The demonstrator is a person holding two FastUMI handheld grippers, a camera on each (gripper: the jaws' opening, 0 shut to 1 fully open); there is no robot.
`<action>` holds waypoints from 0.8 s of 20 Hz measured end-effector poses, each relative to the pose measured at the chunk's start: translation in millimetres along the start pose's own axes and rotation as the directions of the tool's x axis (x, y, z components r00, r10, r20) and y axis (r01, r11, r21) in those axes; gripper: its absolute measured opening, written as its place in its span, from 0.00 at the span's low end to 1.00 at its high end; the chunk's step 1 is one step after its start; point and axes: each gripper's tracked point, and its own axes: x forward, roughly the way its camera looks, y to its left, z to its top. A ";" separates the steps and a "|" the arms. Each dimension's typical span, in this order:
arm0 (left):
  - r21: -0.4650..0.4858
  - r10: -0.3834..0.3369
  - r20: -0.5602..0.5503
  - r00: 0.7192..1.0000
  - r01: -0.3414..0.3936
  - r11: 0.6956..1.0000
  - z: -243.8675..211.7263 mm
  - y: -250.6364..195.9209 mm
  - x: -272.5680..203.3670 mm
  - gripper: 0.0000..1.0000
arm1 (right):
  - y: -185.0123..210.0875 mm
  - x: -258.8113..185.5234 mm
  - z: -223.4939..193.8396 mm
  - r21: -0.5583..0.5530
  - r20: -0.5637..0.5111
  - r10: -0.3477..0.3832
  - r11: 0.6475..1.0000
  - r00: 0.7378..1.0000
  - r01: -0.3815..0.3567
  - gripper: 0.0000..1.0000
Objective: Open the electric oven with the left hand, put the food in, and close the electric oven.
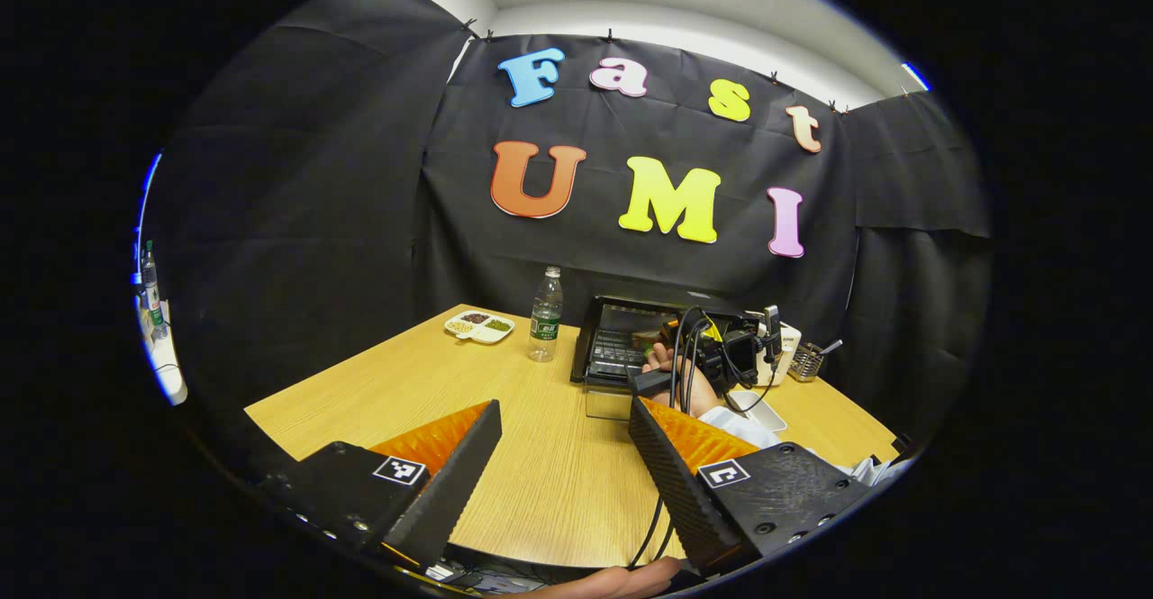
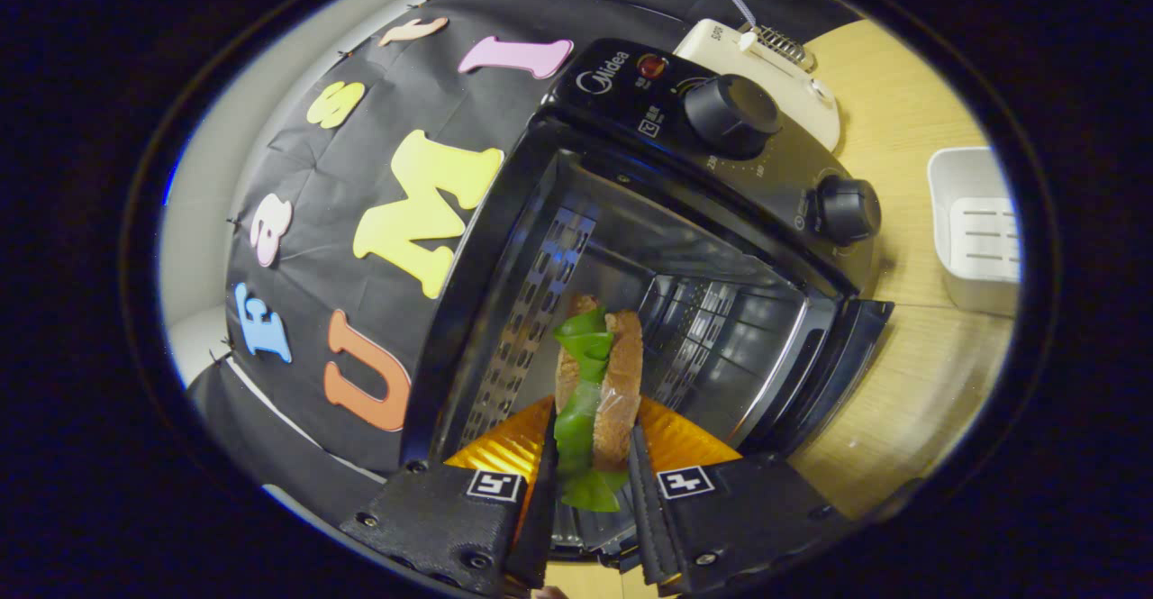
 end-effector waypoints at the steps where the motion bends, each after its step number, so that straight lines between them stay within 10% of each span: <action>1: -0.001 -0.001 -0.001 1.000 0.001 1.000 -1.6 0.0 1.1 0.94 | -2.6 2.2 -2.0 -0.004 0.000 -0.002 1.000 1.000 0.002 0.41; 8: -0.011 -0.019 -0.018 1.000 0.019 1.000 -12.9 -2.0 2.1 0.94 | 4.8 3.8 -27.0 -0.206 -0.059 -0.045 0.978 0.997 0.032 0.48; 10: -0.013 -0.026 -0.014 1.000 0.026 1.000 -13.1 -2.6 0.5 0.94 | 4.5 1.0 -30.3 -0.334 -0.060 -0.069 0.942 0.996 0.046 0.58; 11: -0.015 -0.032 -0.013 0.999 0.032 0.999 -13.9 -3.0 -0.7 0.94 | 3.9 -0.7 -33.5 -0.384 -0.070 -0.086 0.922 0.994 0.053 0.80; 15: -0.006 -0.026 -0.004 1.000 0.026 1.000 -12.6 0.5 -4.6 0.94 | -2.2 -3.5 -49.7 -0.571 -0.135 -0.136 0.820 0.981 0.035 0.98; 16: -0.003 -0.022 -0.005 1.000 0.022 1.000 -13.8 1.5 -5.1 0.94 | -1.9 -5.5 -50.4 -0.613 -0.143 -0.144 0.790 0.979 0.026 0.85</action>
